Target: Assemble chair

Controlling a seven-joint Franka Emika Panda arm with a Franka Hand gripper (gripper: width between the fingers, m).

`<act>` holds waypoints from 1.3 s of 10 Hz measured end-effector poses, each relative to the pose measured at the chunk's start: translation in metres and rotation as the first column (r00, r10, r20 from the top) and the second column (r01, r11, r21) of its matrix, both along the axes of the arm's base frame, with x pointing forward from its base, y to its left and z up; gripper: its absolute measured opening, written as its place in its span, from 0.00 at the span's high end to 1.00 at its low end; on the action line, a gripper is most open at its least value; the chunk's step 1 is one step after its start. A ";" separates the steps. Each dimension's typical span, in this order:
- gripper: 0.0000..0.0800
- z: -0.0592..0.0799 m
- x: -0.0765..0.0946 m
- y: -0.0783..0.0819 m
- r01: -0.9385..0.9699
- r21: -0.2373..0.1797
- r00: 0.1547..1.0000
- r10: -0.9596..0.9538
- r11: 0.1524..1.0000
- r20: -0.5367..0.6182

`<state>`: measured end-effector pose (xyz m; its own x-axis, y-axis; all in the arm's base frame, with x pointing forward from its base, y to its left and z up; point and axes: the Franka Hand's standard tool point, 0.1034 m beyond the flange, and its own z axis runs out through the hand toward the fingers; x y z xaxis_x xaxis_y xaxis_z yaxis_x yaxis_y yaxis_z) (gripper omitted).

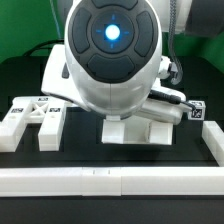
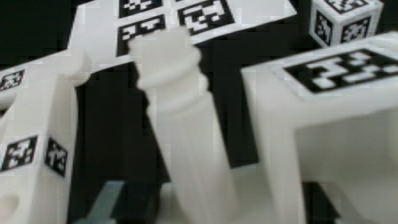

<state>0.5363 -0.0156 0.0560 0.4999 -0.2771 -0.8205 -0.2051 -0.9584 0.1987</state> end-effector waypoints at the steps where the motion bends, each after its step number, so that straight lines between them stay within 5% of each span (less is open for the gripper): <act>1: 0.59 -0.002 0.000 0.000 -0.001 -0.001 1.000 0.001 1.000 0.003; 3: 0.28 -0.003 0.000 -0.001 0.001 -0.001 1.000 -0.001 1.000 0.005; 5: 0.21 -0.004 0.000 -0.002 0.003 -0.001 1.000 -0.003 1.000 0.004; 13: 0.19 0.004 0.011 -0.042 0.025 0.042 0.998 -0.028 0.999 0.058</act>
Offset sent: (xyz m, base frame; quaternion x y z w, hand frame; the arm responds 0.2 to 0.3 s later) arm 0.0000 0.0000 0.0000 0.0000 0.0000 0.0000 1.0000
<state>0.5476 -0.0576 0.0604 0.5407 -0.2573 -0.8009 -0.2405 -0.9596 0.1459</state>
